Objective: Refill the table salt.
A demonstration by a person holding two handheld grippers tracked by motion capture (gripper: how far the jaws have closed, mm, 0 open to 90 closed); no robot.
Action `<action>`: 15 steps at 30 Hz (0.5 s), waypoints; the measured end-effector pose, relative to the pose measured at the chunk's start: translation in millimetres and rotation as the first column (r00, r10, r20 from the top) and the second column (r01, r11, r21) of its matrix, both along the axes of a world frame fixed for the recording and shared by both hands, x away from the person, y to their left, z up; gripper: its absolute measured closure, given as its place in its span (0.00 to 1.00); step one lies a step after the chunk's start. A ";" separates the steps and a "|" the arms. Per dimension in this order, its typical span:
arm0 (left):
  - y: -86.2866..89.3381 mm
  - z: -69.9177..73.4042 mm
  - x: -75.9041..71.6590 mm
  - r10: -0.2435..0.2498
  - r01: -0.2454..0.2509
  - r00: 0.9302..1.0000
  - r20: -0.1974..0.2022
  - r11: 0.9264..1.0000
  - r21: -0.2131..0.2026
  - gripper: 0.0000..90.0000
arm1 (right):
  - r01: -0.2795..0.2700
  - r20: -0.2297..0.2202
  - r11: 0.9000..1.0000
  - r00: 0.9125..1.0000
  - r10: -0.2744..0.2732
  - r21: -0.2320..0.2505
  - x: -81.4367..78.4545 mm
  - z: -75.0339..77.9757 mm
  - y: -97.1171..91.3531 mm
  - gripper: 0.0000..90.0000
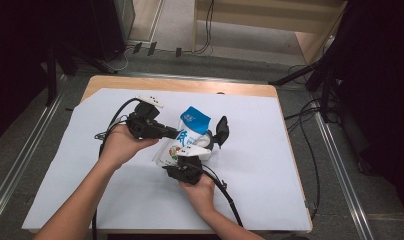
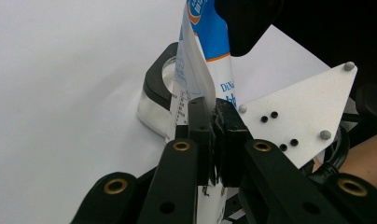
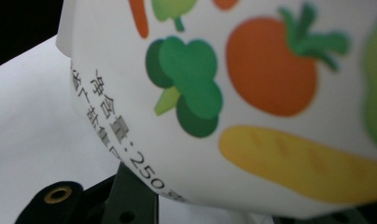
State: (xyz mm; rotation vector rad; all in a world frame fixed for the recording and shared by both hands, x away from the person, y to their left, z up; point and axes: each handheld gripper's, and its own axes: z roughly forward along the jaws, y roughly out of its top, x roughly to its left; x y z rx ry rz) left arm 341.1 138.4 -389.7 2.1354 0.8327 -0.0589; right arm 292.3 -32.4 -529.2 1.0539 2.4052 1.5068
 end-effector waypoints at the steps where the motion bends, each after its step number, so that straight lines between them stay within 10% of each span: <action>1: -0.3 0.1 -0.5 0.004 -0.004 1.000 0.000 1.000 -0.002 0.97 | 0.001 0.000 1.000 1.000 -0.001 0.000 0.1 0.0 -0.1 0.73; 15: 3.5 1.6 -2.2 0.004 -0.004 1.000 0.000 1.000 -0.010 0.97 | 0.020 0.004 1.000 1.000 -0.020 -0.003 0.7 -0.4 -1.7 0.73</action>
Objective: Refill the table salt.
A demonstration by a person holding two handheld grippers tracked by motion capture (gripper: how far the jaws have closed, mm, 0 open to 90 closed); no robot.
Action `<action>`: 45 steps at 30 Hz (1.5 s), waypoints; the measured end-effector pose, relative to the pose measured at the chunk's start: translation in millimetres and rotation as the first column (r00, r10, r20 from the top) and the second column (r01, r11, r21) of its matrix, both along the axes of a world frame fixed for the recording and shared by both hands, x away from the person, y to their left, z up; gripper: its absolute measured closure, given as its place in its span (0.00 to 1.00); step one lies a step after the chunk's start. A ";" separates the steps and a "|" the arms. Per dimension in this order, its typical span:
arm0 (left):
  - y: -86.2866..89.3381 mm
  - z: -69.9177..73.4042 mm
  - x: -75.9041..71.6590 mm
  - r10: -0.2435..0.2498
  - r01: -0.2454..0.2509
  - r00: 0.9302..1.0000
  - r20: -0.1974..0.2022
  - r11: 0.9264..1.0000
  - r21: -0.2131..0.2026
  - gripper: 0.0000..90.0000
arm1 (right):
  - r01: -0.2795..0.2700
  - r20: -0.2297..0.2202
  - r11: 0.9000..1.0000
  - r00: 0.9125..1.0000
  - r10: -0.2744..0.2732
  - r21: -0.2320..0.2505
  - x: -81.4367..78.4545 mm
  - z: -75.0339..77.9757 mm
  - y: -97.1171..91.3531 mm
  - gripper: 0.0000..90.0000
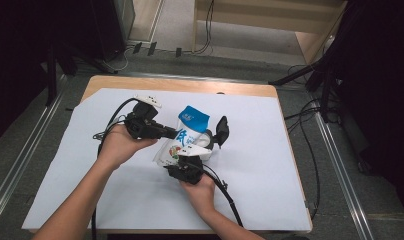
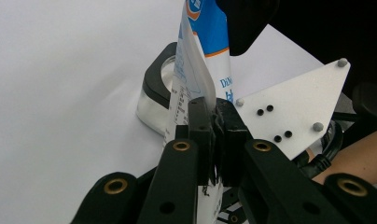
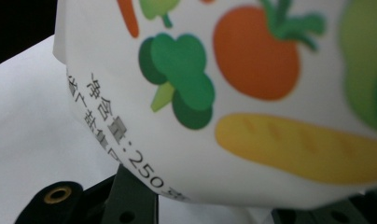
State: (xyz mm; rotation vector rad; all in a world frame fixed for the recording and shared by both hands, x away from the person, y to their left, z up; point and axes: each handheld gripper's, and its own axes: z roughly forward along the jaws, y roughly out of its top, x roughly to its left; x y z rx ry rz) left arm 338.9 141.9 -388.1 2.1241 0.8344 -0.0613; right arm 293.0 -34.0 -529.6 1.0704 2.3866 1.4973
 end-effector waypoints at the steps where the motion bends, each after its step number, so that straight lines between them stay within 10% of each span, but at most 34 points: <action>1: 0.5 0.0 0.1 -0.002 0.002 1.000 0.000 1.000 0.000 0.97 | 0.002 -0.001 1.000 1.000 -0.002 0.001 0.2 0.0 -0.2 0.73; 45: 12.1 5.6 -7.0 -0.003 0.004 1.000 0.015 1.000 -0.026 0.98 | 0.058 -0.028 0.998 0.998 -0.057 0.040 3.2 -0.1 -8.4 0.73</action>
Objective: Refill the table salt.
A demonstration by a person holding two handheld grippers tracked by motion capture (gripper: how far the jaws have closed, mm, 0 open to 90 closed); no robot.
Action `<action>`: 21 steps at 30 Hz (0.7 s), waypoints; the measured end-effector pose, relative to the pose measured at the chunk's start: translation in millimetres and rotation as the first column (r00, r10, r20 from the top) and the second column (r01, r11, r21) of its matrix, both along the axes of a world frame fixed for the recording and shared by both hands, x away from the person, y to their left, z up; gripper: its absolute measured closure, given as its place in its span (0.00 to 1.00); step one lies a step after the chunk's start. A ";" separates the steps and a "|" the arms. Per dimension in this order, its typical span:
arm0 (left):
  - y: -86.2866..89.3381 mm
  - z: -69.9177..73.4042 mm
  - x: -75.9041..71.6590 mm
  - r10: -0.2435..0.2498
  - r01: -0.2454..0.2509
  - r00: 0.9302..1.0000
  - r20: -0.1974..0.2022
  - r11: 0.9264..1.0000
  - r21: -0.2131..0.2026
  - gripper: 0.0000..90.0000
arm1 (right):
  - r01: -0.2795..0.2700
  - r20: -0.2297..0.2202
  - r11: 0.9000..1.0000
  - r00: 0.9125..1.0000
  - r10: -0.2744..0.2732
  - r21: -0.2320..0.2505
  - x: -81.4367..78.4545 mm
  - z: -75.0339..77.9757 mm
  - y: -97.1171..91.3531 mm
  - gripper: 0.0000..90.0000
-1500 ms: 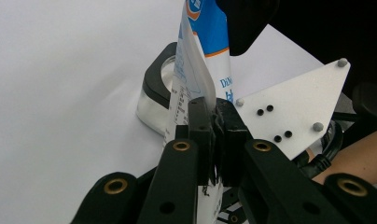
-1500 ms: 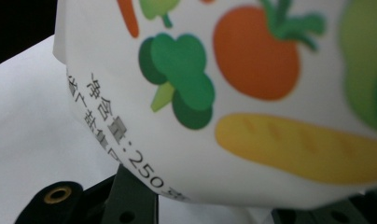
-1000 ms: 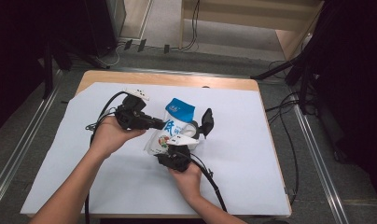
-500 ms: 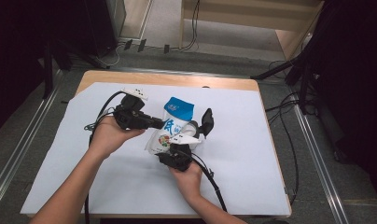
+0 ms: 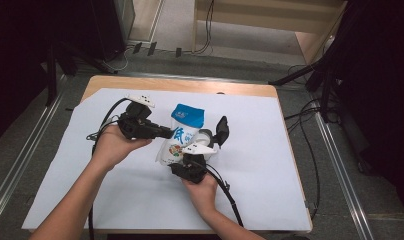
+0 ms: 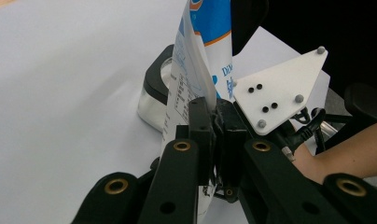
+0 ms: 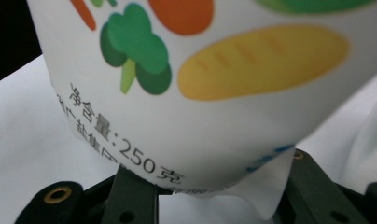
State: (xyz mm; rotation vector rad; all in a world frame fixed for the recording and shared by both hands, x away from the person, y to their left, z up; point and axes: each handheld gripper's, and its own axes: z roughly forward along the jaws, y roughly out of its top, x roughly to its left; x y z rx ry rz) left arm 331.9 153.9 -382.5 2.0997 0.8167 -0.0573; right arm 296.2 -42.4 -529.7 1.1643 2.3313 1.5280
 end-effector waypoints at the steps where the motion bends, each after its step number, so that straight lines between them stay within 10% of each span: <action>1: 0.4 0.3 -0.3 0.002 -0.002 1.000 0.002 1.000 0.004 0.98 | 0.000 0.000 1.000 1.000 0.000 0.000 0.1 -0.1 -0.1 0.73; 21: 24.8 -0.5 -11.6 0.011 -0.011 1.000 0.000 1.000 0.006 1.00 | -0.001 0.001 1.000 1.000 0.001 0.009 0.5 -0.3 -5.3 0.74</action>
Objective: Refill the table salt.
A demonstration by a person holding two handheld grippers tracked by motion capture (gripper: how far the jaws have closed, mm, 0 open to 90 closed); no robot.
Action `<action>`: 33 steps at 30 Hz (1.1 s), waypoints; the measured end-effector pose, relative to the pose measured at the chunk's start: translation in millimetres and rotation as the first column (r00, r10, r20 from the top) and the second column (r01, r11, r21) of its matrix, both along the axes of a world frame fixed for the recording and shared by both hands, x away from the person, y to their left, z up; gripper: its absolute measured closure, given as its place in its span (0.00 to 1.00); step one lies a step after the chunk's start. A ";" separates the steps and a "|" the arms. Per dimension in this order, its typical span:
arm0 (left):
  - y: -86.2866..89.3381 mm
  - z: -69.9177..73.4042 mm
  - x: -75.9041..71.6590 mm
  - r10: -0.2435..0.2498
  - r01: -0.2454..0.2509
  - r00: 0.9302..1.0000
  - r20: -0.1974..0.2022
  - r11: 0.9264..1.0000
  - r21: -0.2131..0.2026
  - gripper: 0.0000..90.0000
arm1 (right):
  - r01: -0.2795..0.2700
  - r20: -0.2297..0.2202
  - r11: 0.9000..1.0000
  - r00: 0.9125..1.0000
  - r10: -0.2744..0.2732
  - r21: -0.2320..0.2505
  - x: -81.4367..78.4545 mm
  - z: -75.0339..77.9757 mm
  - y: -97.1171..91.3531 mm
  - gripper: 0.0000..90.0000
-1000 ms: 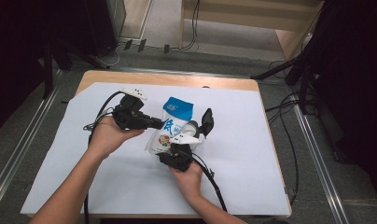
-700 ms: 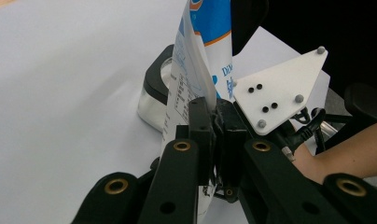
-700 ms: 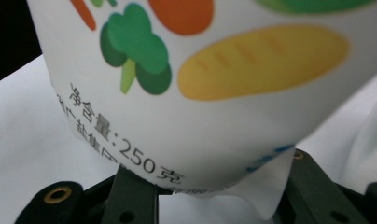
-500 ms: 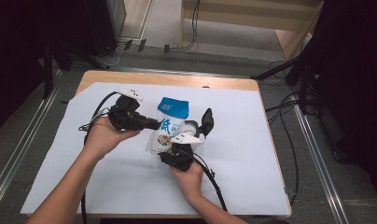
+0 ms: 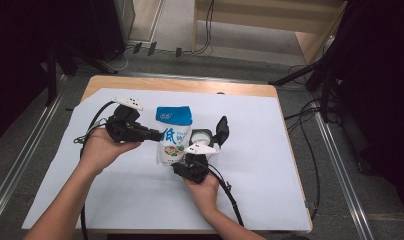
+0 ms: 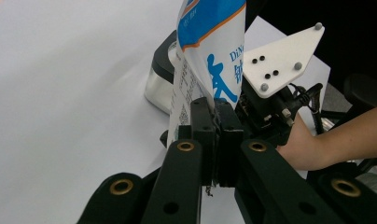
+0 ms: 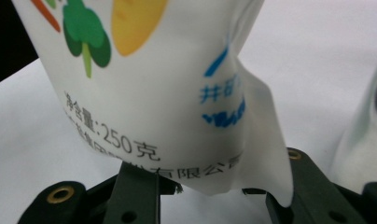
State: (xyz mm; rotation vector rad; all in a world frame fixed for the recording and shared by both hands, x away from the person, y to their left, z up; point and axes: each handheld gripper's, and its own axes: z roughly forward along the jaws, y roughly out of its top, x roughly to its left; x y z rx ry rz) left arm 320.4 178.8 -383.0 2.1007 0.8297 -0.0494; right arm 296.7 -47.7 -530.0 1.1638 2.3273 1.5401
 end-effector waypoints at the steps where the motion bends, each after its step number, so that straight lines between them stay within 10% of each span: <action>1: 0.0 -0.5 -0.1 -0.001 0.001 1.000 -0.001 1.000 -0.008 1.00 | -0.003 0.007 1.000 1.000 0.003 -0.003 -0.6 0.1 0.9 0.74; 17: 0.1 3.7 -3.1 0.002 0.000 1.000 0.030 0.998 -0.057 1.00 | -0.043 -0.005 0.999 0.999 0.043 -0.011 -4.4 2.8 2.8 0.72; 33: 47.4 5.7 -1.0 0.156 -0.147 0.985 0.079 0.984 -0.104 1.00 | -0.116 -0.010 0.992 0.993 0.116 -0.048 -21.1 24.7 -22.0 0.68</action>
